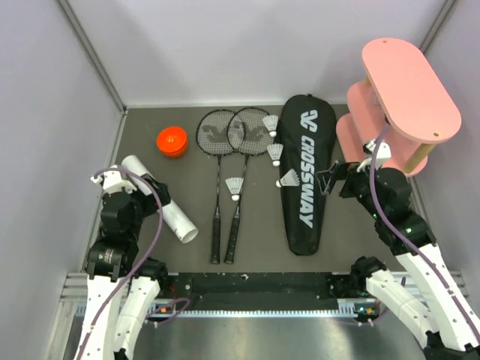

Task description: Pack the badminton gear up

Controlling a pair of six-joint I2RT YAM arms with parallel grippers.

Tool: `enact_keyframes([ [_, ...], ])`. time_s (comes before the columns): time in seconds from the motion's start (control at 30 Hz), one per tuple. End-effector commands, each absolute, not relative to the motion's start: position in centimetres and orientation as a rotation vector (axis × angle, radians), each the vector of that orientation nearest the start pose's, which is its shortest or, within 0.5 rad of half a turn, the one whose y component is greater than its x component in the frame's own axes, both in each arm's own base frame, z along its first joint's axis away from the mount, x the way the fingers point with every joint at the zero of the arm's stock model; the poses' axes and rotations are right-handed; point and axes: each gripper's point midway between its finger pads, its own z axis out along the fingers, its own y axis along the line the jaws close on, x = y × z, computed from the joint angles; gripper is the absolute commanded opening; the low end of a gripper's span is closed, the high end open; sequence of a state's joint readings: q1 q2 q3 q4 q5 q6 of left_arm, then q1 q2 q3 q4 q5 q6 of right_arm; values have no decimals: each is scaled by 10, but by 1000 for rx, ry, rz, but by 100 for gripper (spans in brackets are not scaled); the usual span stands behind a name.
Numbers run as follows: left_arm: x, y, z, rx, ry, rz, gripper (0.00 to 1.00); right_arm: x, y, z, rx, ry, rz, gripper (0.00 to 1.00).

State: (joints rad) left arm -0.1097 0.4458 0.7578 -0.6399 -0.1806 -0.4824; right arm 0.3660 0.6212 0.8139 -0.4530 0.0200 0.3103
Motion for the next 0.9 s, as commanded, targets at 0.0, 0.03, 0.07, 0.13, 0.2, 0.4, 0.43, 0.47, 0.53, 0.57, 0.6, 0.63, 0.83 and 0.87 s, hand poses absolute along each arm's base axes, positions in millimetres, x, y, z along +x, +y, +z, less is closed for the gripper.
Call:
enact_keyframes([
  [0.0, 212, -3, 249, -543, 1804, -217, 98, 256, 126, 258, -112, 1908, 453, 99],
  [0.03, 209, 0, 256, -555, 1773, -219, 98, 251, 151, 264, -187, 1896, 504, 99],
  [0.07, 207, 3, 261, -574, 1748, -215, 97, 251, 164, 265, -213, 1895, 508, 99],
  [0.13, 200, 7, 275, -586, 1681, -223, 96, 246, 217, 266, -332, 1865, 562, 99],
  [0.2, 195, 5, 286, -565, 1641, -246, 96, 239, 257, 263, -403, 1858, 623, 99],
  [0.4, 163, -6, 327, -462, 1522, -345, 98, 191, 412, 241, -758, 1772, 857, 99],
  [0.43, 156, -5, 333, -452, 1495, -347, 98, 184, 427, 235, -801, 1767, 879, 99],
  [0.47, 151, -3, 338, -439, 1481, -336, 98, 181, 444, 206, -857, 1806, 859, 99],
  [0.53, 139, 4, 347, -444, 1435, -310, 98, 164, 471, 204, -941, 1744, 881, 99],
  [0.57, 136, 8, 349, -446, 1424, -286, 98, 158, 480, 196, -971, 1734, 870, 99],
  [0.6, 133, 11, 352, -456, 1411, -274, 98, 153, 489, 177, -1023, 1735, 834, 99],
  [0.63, 131, 17, 349, -478, 1411, -249, 98, 150, 499, 175, -1043, 1722, 834, 99],
  [0.83, 135, 14, 346, -470, 1420, -259, 98, 142, 534, 135, -1139, 1736, 765, 99],
  [0.87, 136, 13, 346, -465, 1421, -264, 99, 141, 539, 131, -1142, 1736, 766, 99],
])
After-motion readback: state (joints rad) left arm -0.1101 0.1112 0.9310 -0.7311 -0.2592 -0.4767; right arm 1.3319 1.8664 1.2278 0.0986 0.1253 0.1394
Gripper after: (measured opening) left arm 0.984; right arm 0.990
